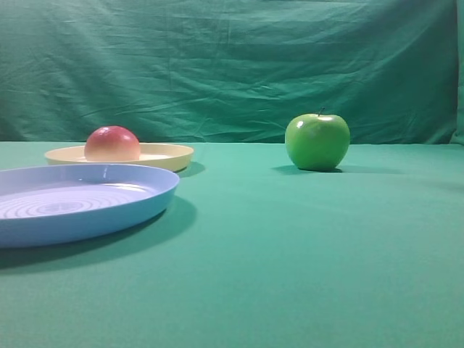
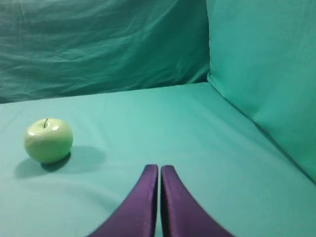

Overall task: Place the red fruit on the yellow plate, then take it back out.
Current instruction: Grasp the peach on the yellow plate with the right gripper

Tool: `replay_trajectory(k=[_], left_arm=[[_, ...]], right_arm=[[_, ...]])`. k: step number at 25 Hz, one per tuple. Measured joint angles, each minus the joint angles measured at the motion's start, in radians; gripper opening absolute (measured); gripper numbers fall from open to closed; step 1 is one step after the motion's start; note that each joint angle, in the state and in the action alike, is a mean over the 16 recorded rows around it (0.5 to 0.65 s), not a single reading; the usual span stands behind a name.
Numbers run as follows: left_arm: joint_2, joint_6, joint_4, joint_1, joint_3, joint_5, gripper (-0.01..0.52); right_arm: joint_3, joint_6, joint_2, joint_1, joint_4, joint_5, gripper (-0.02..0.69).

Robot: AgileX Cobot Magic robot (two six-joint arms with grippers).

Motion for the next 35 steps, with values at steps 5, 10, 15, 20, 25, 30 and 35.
replay_trajectory(k=[5,10,15,20,25,30,35], left_arm=[[0.000,0.000,0.000,0.000,0.000,0.000,0.000],[0.000,0.000,0.000,0.000,0.000,0.000,0.000],[0.000,0.000,0.000,0.000,0.000,0.000,0.000],[0.000,0.000,0.000,0.000,0.000,0.000,0.000],[0.000,0.000,0.000,0.000,0.000,0.000,0.000],[0.000,0.000,0.000,0.000,0.000,0.000,0.000],[0.000,0.000,0.000,0.000,0.000,0.000,0.000]], right_arm=[[0.049,-0.003,-0.024,-0.003,0.012,0.034,0.000],[0.066,-0.022,-0.026,-0.004,0.026,0.065,0.000],[0.067,-0.057,-0.026,-0.005,0.037,0.085,0.000],[0.067,-0.098,-0.026,-0.005,0.044,0.093,0.000],[0.066,-0.126,-0.026,-0.005,0.057,0.097,0.000],[0.066,-0.165,-0.026,-0.002,0.093,0.099,0.000],[0.065,-0.219,-0.026,0.002,0.148,0.099,0.000]])
